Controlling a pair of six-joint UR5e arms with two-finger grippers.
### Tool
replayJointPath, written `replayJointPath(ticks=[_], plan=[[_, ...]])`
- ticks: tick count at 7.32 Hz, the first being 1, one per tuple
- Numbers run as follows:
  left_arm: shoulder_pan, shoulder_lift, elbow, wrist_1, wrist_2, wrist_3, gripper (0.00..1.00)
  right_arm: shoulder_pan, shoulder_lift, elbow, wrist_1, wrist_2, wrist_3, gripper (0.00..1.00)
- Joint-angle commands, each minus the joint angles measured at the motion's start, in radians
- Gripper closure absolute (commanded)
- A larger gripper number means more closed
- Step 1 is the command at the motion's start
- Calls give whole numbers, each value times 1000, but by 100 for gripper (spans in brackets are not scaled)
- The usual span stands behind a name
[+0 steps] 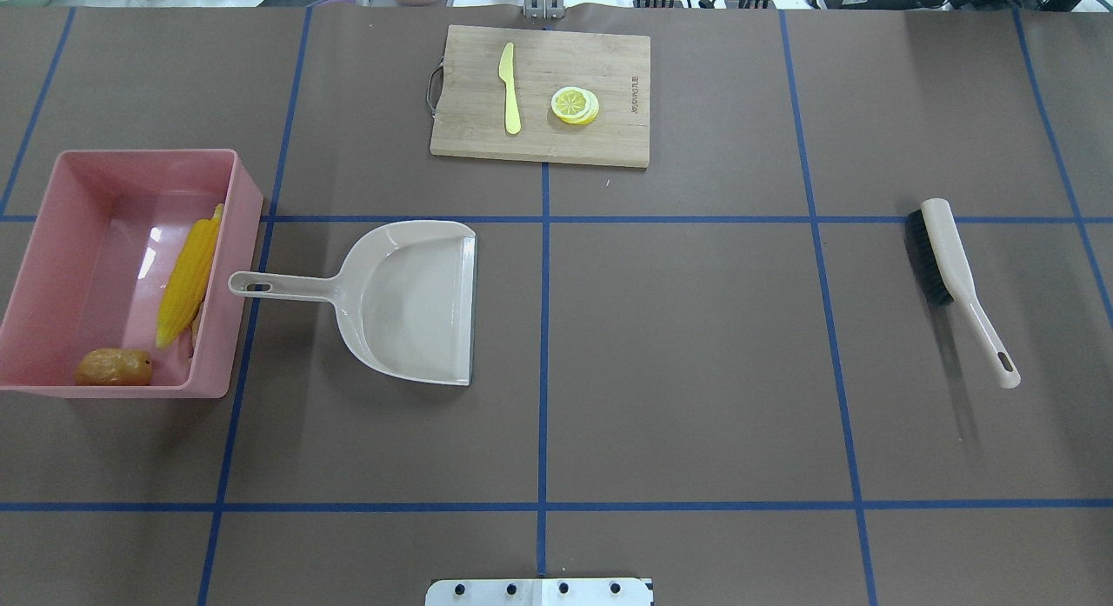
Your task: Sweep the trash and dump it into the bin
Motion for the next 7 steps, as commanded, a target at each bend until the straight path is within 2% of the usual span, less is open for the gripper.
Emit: replayJointPath(ticks=[1, 7], plan=[[8, 4, 36, -83, 4, -26, 2, 0, 0, -1, 0, 0, 0, 0], [7, 12, 43, -87, 1, -28, 2, 0, 1, -4, 0, 0, 0, 0]])
